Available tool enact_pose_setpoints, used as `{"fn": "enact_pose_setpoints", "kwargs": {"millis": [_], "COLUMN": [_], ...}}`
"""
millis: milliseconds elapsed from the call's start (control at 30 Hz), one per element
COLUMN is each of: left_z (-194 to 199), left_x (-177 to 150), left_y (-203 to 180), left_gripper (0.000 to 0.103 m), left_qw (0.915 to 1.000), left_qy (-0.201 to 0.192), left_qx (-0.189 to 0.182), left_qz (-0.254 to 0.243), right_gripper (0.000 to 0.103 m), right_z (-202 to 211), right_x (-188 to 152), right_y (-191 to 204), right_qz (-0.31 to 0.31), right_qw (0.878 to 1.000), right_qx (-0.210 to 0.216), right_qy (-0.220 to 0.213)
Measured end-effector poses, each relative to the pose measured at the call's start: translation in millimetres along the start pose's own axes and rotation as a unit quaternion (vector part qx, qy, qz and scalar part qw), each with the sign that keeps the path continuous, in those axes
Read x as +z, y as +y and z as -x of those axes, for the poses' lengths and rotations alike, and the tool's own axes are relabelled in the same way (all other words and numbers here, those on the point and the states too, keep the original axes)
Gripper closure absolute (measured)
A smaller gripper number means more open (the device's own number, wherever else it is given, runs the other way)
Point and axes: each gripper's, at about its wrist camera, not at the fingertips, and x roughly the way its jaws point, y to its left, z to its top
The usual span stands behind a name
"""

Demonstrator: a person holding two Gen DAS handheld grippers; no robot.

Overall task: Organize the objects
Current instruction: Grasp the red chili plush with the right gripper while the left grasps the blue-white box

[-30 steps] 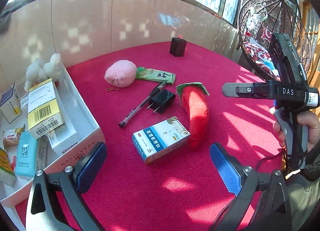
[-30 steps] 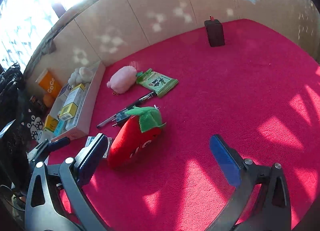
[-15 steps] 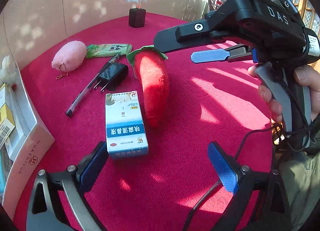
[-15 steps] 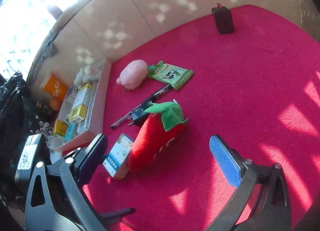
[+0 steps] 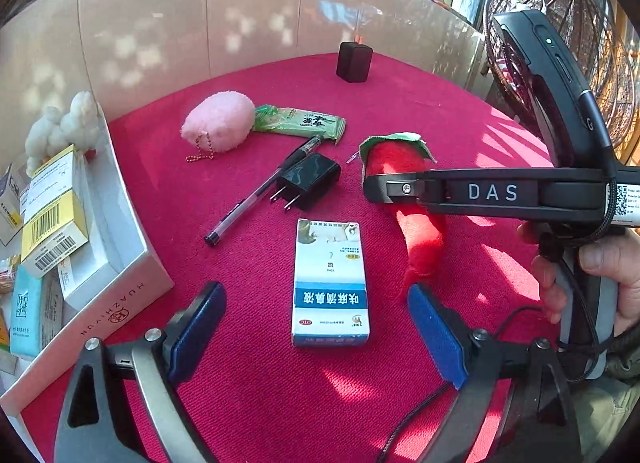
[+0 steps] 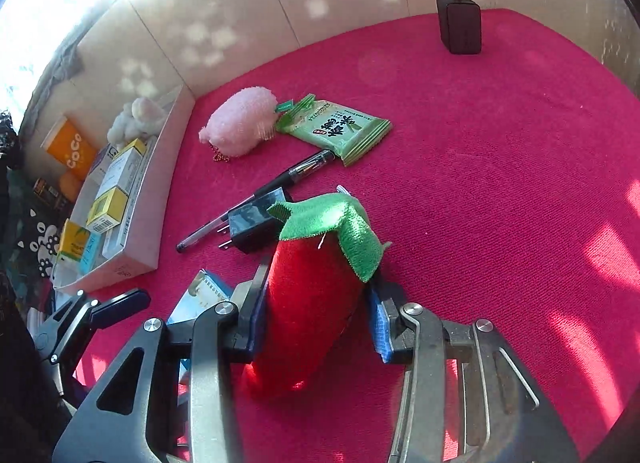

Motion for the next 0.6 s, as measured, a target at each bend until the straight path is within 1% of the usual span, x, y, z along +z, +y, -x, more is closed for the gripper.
{"fn": "enact_pose_setpoints", "kwargs": {"millis": [33, 67, 100, 133, 200, 233, 267, 300, 400, 500, 600], "left_z": [-6.8, -14.1, -22.5, -27.9, -28.1, -26.8, -25.9, -24.7, -20.3, -9.5, 7.1], "left_x": [4.0, 7.5, 10.9, 11.7, 12.4, 12.3, 11.8, 10.9, 7.7, 3.7, 2.8], "left_y": [-2.4, -4.2, -5.5, -6.0, -10.7, -11.3, -10.2, -8.6, -7.0, -8.4, -6.2], "left_gripper": [0.011, 0.014, 0.028, 0.035, 0.049, 0.054, 0.065, 0.067, 0.067, 0.067, 0.067], "left_qw": [1.0, 0.9999, 0.9998, 0.9996, 0.9989, 0.9989, 0.9989, 0.9987, 0.9981, 0.9975, 0.9957], "left_qy": [0.005, 0.01, 0.02, 0.026, 0.02, 0.018, 0.016, 0.016, 0.01, -0.015, -0.041], "left_qx": [0.002, 0.005, 0.006, 0.012, 0.041, 0.042, 0.045, 0.049, 0.058, 0.063, 0.068], "left_qz": [-0.004, -0.005, -0.002, 0.001, -0.009, -0.007, -0.003, 0.002, 0.014, 0.029, 0.047], "right_gripper": [0.062, 0.062, 0.062, 0.062, 0.062, 0.062, 0.062, 0.062, 0.062, 0.062, 0.062], "right_z": [6.5, 12.9, 18.9, 24.9, 36.1, 40.7, 45.7, 50.0, 67.0, 81.6, 84.5], "right_x": [-1.0, -2.0, -2.7, -3.5, -5.2, -5.4, -4.9, -3.2, 1.9, 3.3, -0.1], "right_y": [-5.3, -10.9, -15.4, -19.3, -24.6, -26.6, -28.6, -28.3, -22.0, -10.2, 2.5], "right_qz": [-0.007, -0.014, -0.02, -0.024, -0.029, -0.031, -0.035, -0.037, -0.031, -0.015, 0.003], "right_qw": [1.0, 1.0, 1.0, 0.999, 0.999, 0.998, 0.998, 0.998, 0.996, 0.994, 0.993], "right_qx": [0.0, 0.002, 0.003, 0.003, -0.001, 0.0, 0.003, 0.006, 0.017, 0.03, 0.028], "right_qy": [-0.007, -0.013, -0.02, -0.027, -0.041, -0.046, -0.052, -0.059, -0.083, -0.107, -0.117]}}
